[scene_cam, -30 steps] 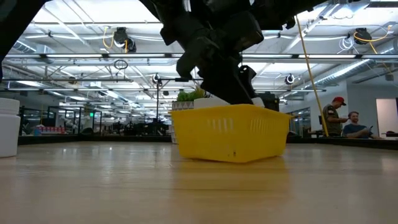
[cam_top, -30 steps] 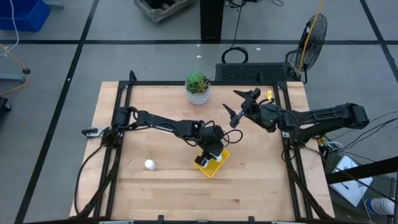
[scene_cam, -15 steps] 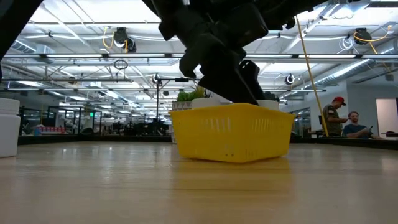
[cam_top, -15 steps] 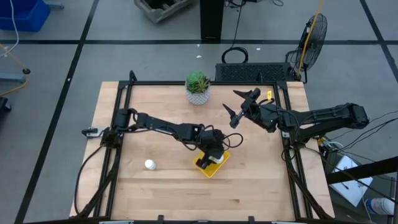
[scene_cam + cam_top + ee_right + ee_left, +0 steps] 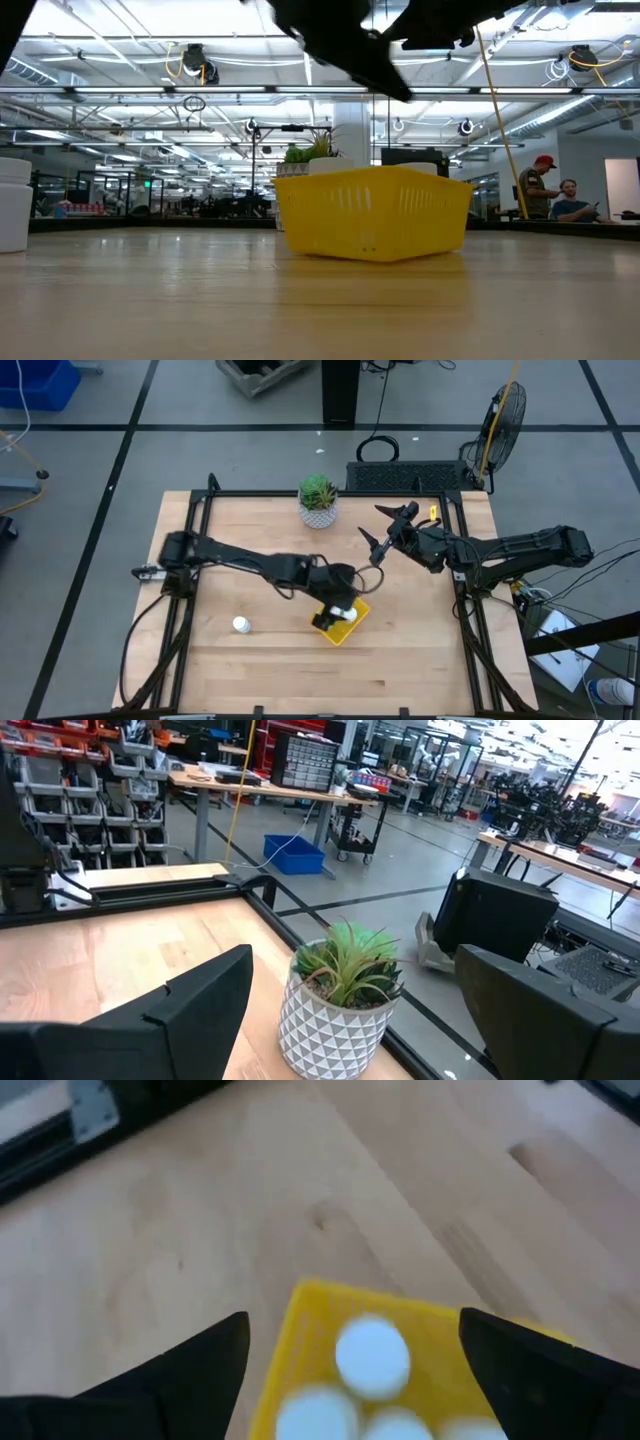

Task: Pick and place pill bottles into a basket
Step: Put the white pill bottle into the yellow basket

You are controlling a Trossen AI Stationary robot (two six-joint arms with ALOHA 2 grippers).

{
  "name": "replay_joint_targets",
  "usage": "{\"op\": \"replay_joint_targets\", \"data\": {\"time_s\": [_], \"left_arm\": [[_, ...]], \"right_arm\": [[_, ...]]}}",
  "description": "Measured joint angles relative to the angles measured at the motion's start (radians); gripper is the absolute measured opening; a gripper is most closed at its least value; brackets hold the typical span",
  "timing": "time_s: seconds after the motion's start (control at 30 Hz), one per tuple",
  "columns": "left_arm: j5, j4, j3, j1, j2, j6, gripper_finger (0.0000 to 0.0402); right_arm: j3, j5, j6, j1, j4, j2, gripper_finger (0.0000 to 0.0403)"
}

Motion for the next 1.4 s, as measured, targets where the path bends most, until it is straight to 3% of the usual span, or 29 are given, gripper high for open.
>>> {"op": "replay_joint_targets", "data": {"time_s": [0.2, 0.37, 0.43, 0.73, 0.93, 1.4], "left_arm": [[-0.031, -0.402, 0.002, -0.003, -0.166, -0.109, 0.0349], [-0.088, -0.770, -0.034, -0.027, -0.242, -0.322, 0.0350], [-0.095, -0.844, -0.091, -0.044, -0.276, -0.416, 0.0348], [-0.079, -0.781, -0.400, -0.176, -0.477, -0.812, 0.0342], [-0.079, -0.769, -0.470, -0.270, -0.553, -0.994, 0.0333], [-0.096, -0.694, -0.546, -0.384, -0.540, -1.073, 0.0321]], "right_arm": [[0.000, 0.000, -0.001, 0.000, -0.003, 0.000, 0.0338], [0.000, 0.000, -0.001, 0.000, 0.002, 0.000, 0.0338], [0.000, 0.001, 0.000, 0.000, 0.002, 0.000, 0.0338], [-0.001, 0.000, 0.000, 0.000, 0.009, 0.000, 0.0338], [-0.001, 0.000, 0.017, 0.000, 0.009, 0.000, 0.0338], [-0.001, -0.002, 0.018, 0.000, 0.032, 0.001, 0.0338]]}}
